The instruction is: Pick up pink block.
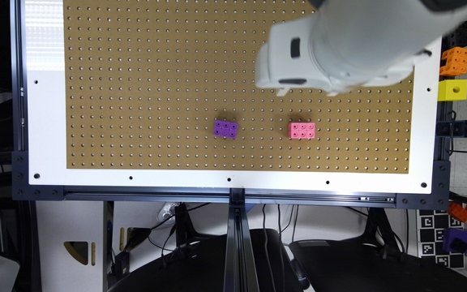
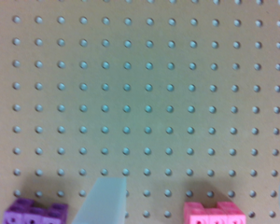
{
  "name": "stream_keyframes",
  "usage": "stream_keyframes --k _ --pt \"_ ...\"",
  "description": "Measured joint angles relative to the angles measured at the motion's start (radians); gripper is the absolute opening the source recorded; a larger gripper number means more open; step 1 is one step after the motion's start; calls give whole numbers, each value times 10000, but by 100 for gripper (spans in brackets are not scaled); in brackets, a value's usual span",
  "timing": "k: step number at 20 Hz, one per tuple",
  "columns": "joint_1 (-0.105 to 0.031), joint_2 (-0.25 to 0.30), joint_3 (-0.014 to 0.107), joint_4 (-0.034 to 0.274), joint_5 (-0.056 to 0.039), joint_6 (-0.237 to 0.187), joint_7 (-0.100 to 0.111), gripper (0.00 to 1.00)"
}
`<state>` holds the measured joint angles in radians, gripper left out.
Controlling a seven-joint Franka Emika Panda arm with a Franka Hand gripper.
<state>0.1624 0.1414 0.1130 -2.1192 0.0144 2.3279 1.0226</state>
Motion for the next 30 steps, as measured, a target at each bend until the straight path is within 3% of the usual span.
stream_keyframes --k 3,7,12,21,30 --pt "79 415 11 476 0 -21 68 100" --pt "73 625 10 747 0 -27 68 100" --pt "63 848 10 812 -4 28 68 100" --pt "62 2120 8 849 -27 1058 68 100" --pt "63 2683 6 990 -29 1430 68 100"
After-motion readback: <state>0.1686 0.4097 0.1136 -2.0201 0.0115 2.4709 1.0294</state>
